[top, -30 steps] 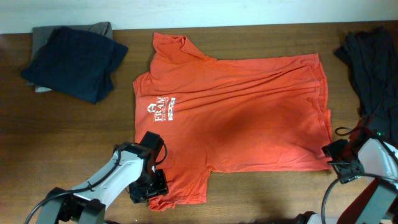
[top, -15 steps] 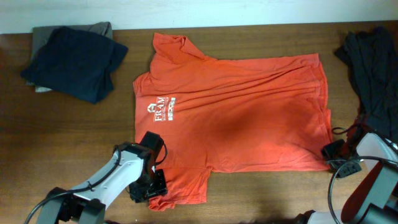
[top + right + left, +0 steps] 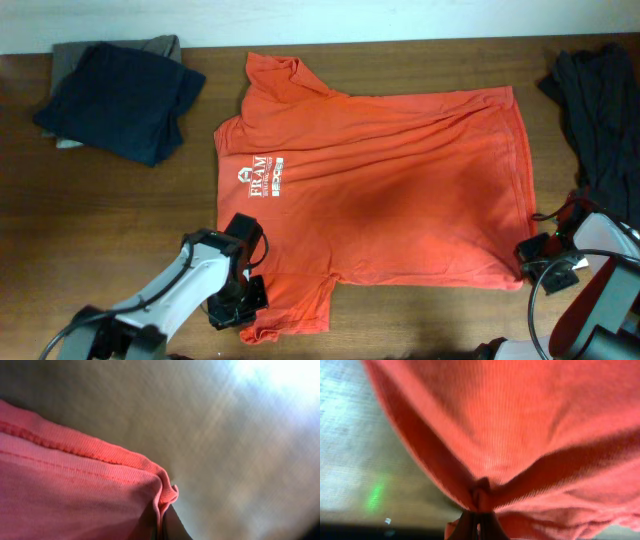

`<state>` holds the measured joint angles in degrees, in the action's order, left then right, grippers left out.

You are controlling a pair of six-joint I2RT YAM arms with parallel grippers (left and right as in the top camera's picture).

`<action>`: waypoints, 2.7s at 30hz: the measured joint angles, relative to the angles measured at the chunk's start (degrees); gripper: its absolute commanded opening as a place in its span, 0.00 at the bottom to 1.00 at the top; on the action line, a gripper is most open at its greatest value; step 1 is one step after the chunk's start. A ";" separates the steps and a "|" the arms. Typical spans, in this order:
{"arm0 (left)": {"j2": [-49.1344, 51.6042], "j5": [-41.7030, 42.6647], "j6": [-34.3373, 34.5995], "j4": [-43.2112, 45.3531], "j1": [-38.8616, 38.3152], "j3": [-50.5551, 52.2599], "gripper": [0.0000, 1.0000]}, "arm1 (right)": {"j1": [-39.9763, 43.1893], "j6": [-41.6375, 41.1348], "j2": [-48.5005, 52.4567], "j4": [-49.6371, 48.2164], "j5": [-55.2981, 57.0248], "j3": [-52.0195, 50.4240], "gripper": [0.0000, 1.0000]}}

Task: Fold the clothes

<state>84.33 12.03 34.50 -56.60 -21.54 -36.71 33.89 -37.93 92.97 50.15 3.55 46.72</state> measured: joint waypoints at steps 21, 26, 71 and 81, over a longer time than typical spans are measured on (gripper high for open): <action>-21.97 -0.61 2.69 -16.22 0.00 -10.12 0.01 | 0.00 -4.11 -15.13 15.76 2.08 9.07 0.04; -21.97 -5.33 2.86 -12.68 0.00 -16.17 0.01 | 0.00 -4.11 -15.93 13.53 2.08 10.08 0.04; -4.70 -31.76 2.64 17.90 0.42 -16.57 0.04 | -5.66 -4.33 -3.43 -9.81 -3.52 10.16 0.04; -2.40 -32.41 2.62 20.39 2.01 -16.57 0.22 | -11.17 -4.31 -0.87 -14.91 -0.44 10.19 0.13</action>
<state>81.93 -20.38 37.12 -36.21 -19.53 -53.28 22.72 -42.24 92.09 35.24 3.11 56.90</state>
